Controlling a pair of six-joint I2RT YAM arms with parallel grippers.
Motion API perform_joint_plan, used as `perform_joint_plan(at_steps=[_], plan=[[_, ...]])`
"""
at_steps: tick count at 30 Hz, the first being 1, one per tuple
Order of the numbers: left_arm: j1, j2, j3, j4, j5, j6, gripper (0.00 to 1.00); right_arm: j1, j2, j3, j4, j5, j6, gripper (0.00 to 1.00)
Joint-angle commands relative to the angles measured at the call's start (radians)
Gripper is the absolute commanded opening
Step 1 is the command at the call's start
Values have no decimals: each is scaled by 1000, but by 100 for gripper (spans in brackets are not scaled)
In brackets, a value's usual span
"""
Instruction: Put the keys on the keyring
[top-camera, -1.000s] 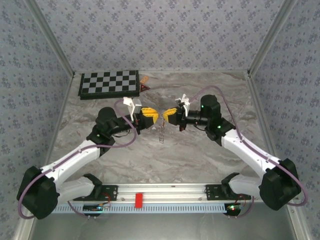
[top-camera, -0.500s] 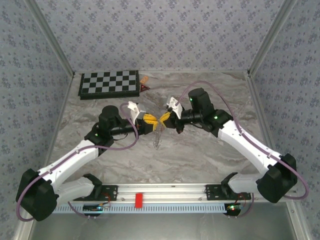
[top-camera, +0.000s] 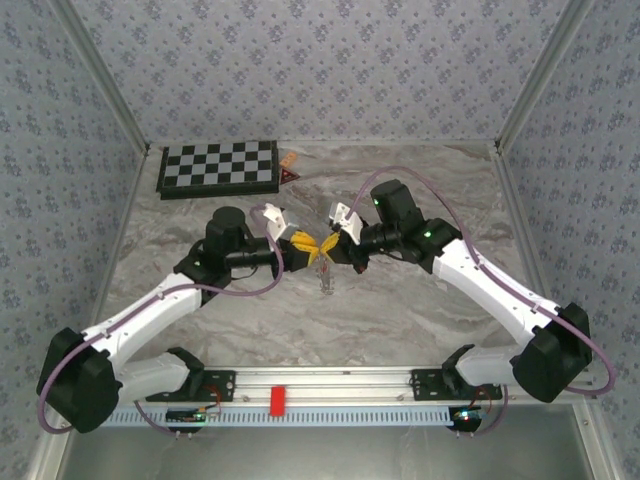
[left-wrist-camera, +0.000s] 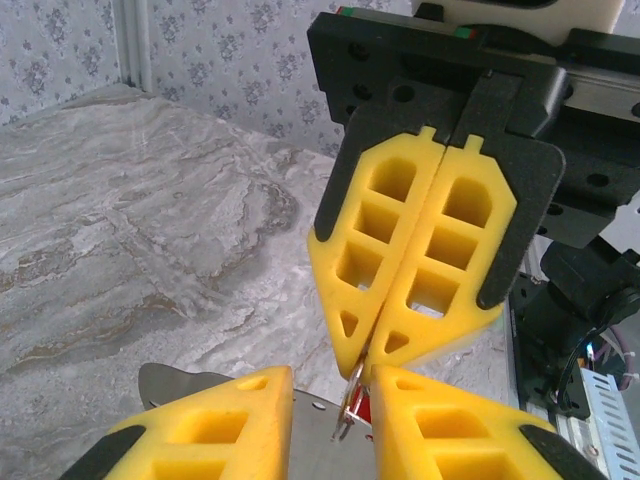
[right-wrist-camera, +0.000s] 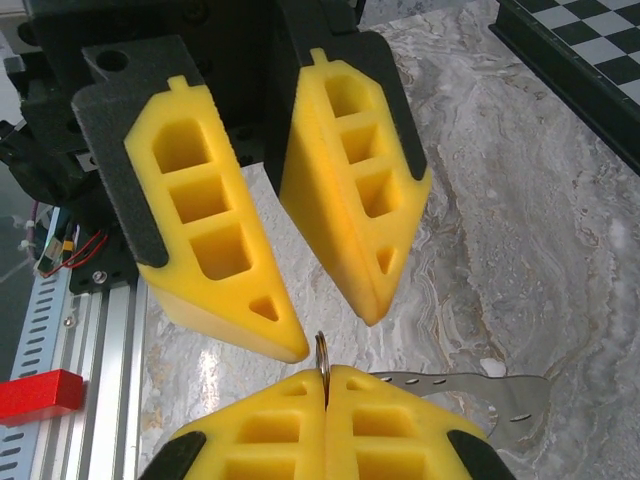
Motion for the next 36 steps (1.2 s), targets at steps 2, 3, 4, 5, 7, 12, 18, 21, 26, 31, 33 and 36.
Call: perform_joint_plan(at_steps=[2,3,4,5,7,12,18,21,26,31,33,36], plan=[[3,13,41,-4,48,20,26,13,2,29,-1,-19,-17,0],[5,16,43,-9,51,21,26,15,2,28,1,-22,-17,0],[4,18,47,-12,53,23,26,15,1,26,2,-23,-17,0],[5,21,48,-17,54,24,26,12,0,25,5,-27,-17,0],[5,27,49,-22,64,27,26,13,-6,19,13,-32,-14,0],[4,38,61,-46,95,39,30,8,-24,5,38,-51,-2,0],[5,41,61,-54,104,47,28,-5,-43,-9,61,-82,15,0],[5,36,60,-61,100,53,28,-9,-45,-14,66,-86,18,0],[6,11,41,-34,54,43,28,-17,-45,-24,77,-85,25,0],[6,5,36,-30,53,44,28,-20,-48,-29,93,-88,32,0],[5,12,41,-34,57,42,28,-20,-48,-31,94,-88,34,0],[6,21,44,-26,70,37,28,-19,-48,-33,97,-96,37,0]])
